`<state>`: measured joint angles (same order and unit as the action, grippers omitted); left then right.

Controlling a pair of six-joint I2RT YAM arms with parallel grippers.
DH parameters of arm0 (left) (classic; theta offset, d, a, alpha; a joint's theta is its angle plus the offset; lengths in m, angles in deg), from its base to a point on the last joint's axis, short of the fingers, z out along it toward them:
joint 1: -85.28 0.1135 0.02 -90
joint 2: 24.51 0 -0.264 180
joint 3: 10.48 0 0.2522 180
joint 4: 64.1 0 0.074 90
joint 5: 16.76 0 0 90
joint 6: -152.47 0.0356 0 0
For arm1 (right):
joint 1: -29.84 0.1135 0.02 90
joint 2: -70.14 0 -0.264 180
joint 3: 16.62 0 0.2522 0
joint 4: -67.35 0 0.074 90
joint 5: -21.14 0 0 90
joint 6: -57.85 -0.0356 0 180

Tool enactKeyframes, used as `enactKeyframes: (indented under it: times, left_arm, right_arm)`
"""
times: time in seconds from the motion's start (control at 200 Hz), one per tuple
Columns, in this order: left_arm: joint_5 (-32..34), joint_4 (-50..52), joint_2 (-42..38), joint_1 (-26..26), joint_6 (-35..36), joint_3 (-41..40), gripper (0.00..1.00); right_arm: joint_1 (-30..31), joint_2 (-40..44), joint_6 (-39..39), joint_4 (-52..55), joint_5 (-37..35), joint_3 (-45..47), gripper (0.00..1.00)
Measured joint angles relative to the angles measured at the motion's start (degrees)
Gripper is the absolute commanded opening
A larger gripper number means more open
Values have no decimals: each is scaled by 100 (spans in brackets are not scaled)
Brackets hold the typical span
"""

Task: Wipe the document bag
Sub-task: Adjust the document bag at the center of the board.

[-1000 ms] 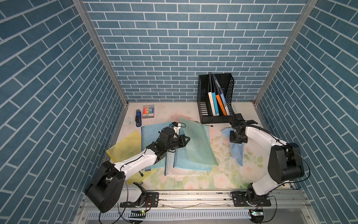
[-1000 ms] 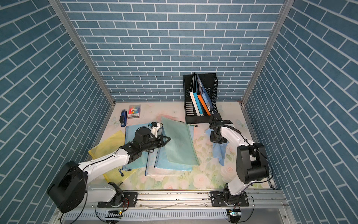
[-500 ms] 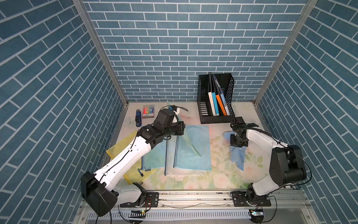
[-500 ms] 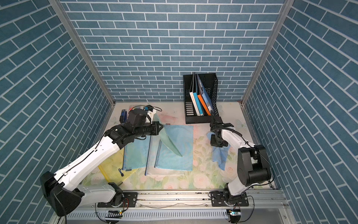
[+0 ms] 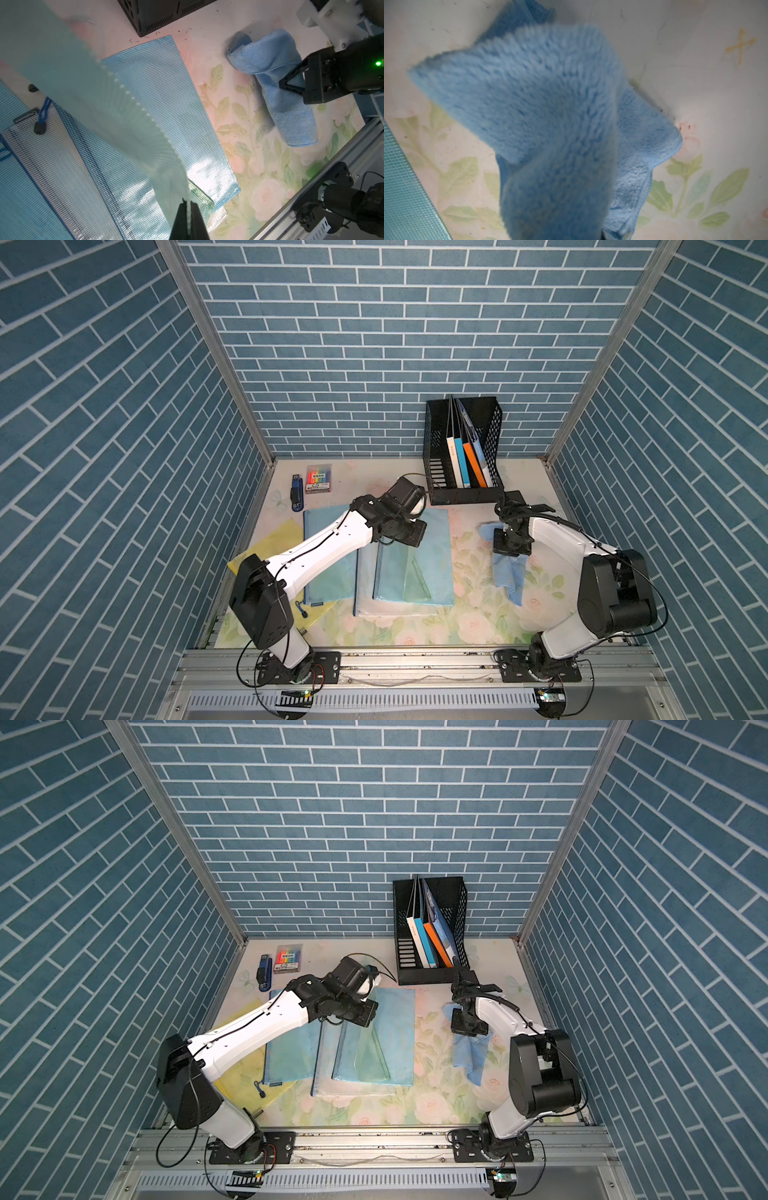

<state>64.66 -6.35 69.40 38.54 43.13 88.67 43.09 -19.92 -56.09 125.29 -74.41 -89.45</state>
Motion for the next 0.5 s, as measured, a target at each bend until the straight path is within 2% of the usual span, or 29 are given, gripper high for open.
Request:
enactKeyframes:
  times: [0.28, 0.5]
  left_arm:
    - [138, 251, 1104, -715, 234, 1322, 0]
    - [103, 234, 1777, -1119, 264, 1847, 0]
  right_arm:
    - [-356, 280, 22, 17, 129, 52, 0]
    - [-640, 590, 81, 74, 249, 120, 0]
